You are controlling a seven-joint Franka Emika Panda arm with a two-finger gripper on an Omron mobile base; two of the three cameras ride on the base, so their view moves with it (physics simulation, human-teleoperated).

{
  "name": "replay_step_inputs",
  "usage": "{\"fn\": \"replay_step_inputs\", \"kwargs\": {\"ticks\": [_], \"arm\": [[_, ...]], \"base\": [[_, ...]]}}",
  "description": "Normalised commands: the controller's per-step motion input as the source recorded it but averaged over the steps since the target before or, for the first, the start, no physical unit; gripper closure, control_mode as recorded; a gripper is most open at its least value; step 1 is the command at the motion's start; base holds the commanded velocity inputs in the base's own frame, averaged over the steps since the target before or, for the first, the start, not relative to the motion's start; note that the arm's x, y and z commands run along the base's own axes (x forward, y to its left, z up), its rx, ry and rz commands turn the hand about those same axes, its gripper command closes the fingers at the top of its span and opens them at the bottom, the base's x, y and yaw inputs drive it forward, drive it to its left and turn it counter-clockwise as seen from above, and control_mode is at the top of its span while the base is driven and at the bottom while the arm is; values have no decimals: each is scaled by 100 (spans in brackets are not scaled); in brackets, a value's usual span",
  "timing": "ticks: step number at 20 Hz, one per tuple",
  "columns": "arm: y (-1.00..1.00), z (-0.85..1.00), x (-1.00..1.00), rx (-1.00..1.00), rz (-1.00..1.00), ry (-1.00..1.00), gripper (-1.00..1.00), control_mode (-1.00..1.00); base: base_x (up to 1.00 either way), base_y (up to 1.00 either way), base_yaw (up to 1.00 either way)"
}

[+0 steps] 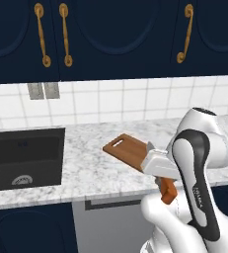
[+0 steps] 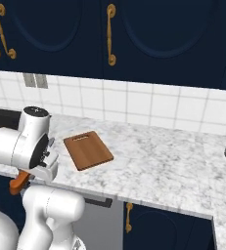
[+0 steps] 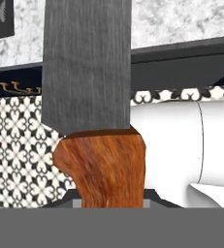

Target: Pick up the knife from the drawer and place it on the cutting board. Then place the meat from the plate to the cutting board.

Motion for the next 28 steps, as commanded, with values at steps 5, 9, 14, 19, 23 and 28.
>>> {"fn": "replay_step_inputs", "kwargs": {"ticks": [5,9,14,19,23,28], "arm": [[-32,0,57,2,3,0,100,-100],[0,-2,100,1,-12,7,100,-100],[16,-28,100,-5,-15,10,100,-100],[0,-18,87,-3,-8,9,100,-100],[-4,-54,59,-11,-5,6,100,-100],[-18,-51,31,-8,-2,1,100,-100]], "base": [[0,0,0],[0,0,0],[0,0,0],[0,0,0],[0,0,0],[0,0,0]]}}
